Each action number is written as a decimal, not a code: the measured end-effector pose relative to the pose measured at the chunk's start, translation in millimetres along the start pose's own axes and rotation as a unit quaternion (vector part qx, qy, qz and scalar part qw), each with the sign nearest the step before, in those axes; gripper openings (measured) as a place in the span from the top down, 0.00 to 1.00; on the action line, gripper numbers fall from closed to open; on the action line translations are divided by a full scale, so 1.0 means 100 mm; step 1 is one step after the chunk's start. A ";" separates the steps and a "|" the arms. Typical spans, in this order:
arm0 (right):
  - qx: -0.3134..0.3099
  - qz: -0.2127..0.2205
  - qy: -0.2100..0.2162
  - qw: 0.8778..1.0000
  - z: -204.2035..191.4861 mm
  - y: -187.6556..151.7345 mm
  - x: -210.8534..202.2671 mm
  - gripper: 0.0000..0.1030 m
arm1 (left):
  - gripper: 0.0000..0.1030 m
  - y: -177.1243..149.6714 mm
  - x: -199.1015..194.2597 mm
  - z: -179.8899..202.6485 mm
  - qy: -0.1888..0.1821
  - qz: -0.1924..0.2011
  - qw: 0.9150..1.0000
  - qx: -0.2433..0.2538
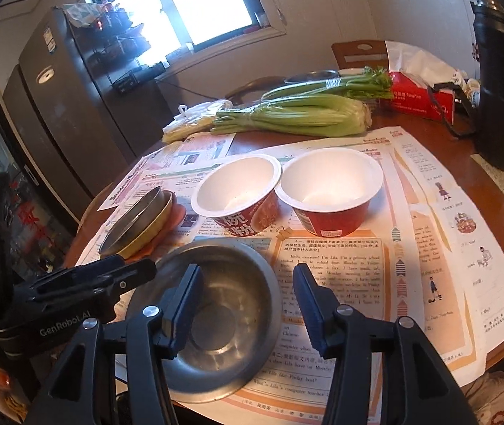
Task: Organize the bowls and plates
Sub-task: 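Lower the steel bowl onto the paper and open the left gripper, then close the left gripper on the rim of the larger white paper bowl, then lift the paper bowl with the left gripper and carry it over the steel bowl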
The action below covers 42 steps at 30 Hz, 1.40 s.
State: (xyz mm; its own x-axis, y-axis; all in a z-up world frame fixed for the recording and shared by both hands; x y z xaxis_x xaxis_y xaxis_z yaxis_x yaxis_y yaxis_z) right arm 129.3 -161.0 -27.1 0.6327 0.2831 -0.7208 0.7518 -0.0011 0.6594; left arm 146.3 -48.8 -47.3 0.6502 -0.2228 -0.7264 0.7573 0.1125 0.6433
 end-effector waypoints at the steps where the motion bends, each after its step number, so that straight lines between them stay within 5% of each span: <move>1: 0.003 -0.003 0.002 1.000 0.00 0.01 0.02 0.49 | 0.46 0.02 0.00 0.00 -0.001 0.001 1.000 0.001; 14: 0.059 -0.061 0.042 0.996 -0.12 0.21 0.52 0.49 | 0.46 0.68 0.23 -0.17 -0.023 0.011 1.000 0.014; 19: 0.075 -0.077 0.047 0.993 -0.14 0.29 0.70 0.49 | 0.46 0.86 0.52 -0.15 -0.031 -0.020 0.999 0.026; 35: 0.077 -0.073 0.051 0.993 -0.10 0.52 0.99 0.49 | 0.47 0.87 1.22 -0.09 -0.064 -0.098 0.993 0.008; 42: 0.037 -0.064 0.039 0.996 -0.18 0.52 1.07 0.50 | 0.64 0.81 1.32 -0.04 -0.085 -0.113 0.990 0.008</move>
State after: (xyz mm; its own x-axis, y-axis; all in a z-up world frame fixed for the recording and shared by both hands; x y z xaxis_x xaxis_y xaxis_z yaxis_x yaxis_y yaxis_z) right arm 233.0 -113.9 -66.3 0.5166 0.3589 -0.7773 0.8390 -0.0310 0.5433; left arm 293.6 -65.7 -92.1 0.4441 -0.4001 -0.8017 0.8800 0.0265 0.4743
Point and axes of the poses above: each gripper's, at about its wrist camera, not at the fingertips, and x roughly the way its jaws point, z to its right, y to its top, the point moved 10 cm from there along x, roughly the way its jaws point, and after that the axes turned 9 degrees about -y, right-handed, at the moved point
